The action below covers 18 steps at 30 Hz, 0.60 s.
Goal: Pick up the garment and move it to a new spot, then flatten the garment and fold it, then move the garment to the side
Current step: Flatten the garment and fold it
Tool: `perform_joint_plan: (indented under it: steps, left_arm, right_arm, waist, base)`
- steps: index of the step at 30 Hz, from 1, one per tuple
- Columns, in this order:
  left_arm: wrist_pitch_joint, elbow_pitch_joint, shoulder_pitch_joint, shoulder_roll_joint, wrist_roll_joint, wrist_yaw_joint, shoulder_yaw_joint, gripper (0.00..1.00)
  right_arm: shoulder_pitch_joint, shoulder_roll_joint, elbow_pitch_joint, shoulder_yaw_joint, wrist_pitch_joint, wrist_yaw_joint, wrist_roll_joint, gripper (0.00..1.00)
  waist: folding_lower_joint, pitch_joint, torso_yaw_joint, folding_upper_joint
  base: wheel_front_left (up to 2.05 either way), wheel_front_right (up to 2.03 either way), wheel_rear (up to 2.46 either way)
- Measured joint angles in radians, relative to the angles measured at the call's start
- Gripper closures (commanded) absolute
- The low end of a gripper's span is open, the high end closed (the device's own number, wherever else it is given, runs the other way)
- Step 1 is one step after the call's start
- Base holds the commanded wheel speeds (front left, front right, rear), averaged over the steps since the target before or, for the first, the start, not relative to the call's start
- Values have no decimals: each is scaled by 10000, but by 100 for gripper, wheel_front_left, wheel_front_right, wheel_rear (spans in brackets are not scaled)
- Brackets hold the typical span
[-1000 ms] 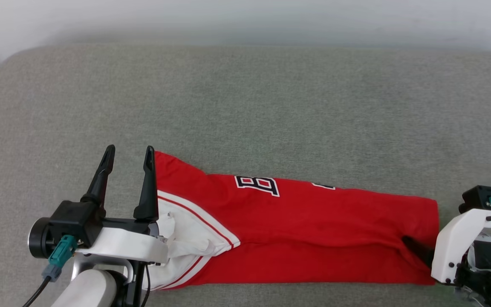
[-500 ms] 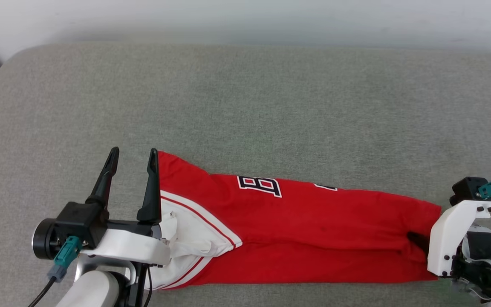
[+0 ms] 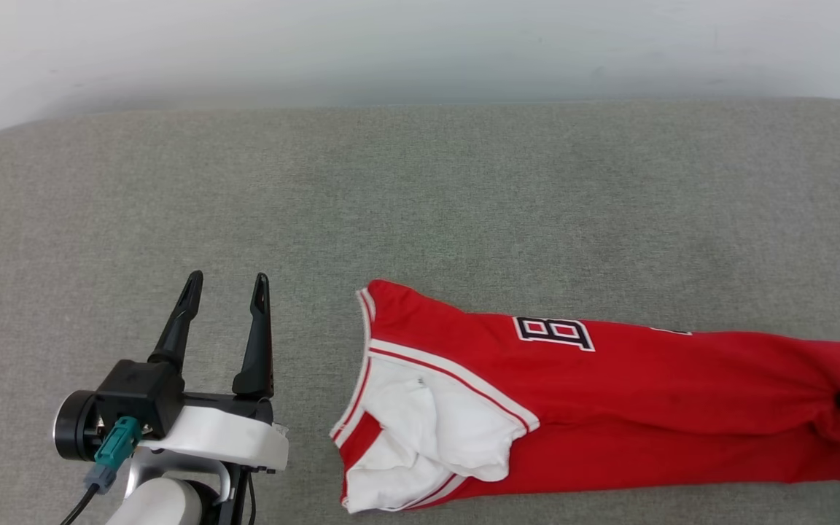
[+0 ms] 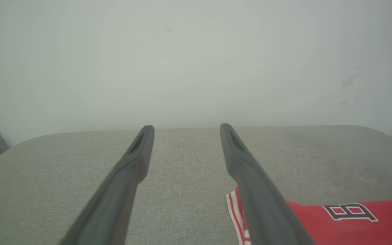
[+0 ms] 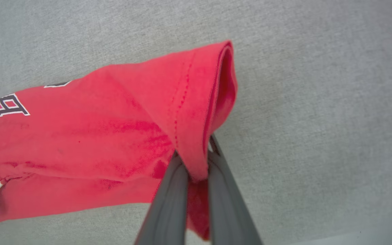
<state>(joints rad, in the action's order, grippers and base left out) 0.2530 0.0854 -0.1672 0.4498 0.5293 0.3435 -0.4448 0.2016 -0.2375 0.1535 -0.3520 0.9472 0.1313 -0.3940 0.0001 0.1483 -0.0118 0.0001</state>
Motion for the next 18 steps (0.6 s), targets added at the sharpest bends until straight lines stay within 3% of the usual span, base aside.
perform_joint_plan:
  steps: [5,9,14,18]
  left_arm:
    - [-6,23,39,-4,4,36,-12,0]
    - [-38,40,45,-4,31,35,-44,0]
    - [-153,12,-67,12,8,-13,-178,0]
    - [-211,-38,-221,2,-8,-81,-267,0]
  right_arm:
    - [-9,742,-523,-1235,826,-2,35,100]
    - [383,1649,-719,-1699,1829,-2,-1521,100]
    - [507,1820,-591,-1258,2673,-2,-3423,100]
    - [511,1848,291,-96,2477,-2,-5356,100]
  waist:
    - [0,-12,-123,0]
    - [0,3,-145,0]
    - [0,71,-54,0]
    - [0,94,80,0]
  base:
    - [0,0,0]
    - [0,0,0]
    - [0,0,0]
    - [0,0,0]
